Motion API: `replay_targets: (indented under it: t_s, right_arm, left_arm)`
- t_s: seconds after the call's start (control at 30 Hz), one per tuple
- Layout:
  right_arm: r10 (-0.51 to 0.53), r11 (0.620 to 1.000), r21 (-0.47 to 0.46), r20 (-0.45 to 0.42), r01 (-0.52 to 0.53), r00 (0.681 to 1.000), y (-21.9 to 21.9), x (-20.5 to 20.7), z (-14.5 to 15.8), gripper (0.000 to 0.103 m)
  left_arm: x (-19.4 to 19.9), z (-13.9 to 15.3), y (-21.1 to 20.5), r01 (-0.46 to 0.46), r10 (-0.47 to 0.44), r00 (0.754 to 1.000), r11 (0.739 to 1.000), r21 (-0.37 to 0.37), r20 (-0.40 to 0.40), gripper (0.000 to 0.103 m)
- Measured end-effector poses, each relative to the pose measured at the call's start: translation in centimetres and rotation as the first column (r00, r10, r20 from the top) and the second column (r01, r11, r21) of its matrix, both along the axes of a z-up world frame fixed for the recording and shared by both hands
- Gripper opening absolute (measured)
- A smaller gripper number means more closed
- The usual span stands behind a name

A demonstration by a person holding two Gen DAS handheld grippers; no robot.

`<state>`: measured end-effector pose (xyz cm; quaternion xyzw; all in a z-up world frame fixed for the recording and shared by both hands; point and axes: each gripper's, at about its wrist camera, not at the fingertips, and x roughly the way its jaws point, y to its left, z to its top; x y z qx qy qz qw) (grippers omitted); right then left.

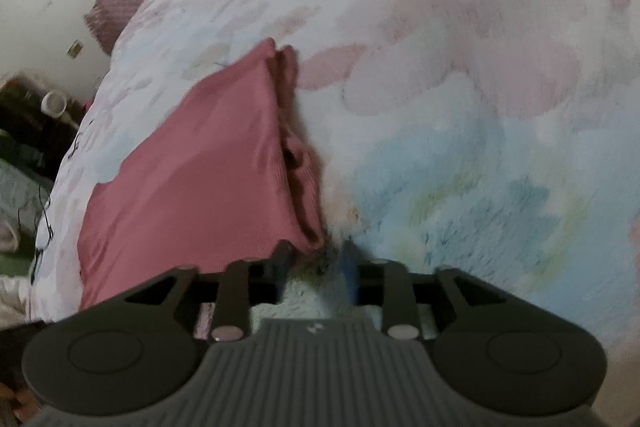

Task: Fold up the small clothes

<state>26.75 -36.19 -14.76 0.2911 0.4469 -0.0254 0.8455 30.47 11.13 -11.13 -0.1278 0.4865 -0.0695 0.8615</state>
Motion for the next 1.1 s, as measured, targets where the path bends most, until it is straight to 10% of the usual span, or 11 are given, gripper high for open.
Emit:
replay_targets:
  t_s: [0.33, 1.1]
  right_arm:
    - [0.062, 0.998, 0.007, 0.094, -0.063, 0.994, -1.8, 3.8, 2.6, 0.057]
    - [-0.002, 0.992, 0.124, 0.079, -0.008, 0.997, -4.4, 20.3, -4.8, 0.045]
  left_arm:
    - [4.6, 3.1, -1.5, 0.021, -0.025, 0.996, 0.998, 0.055, 0.082, 0.048]
    - [14.5, -2.1, -4.5, 0.123, -0.122, 0.992, 0.98, 0.158, -0.017, 0.048]
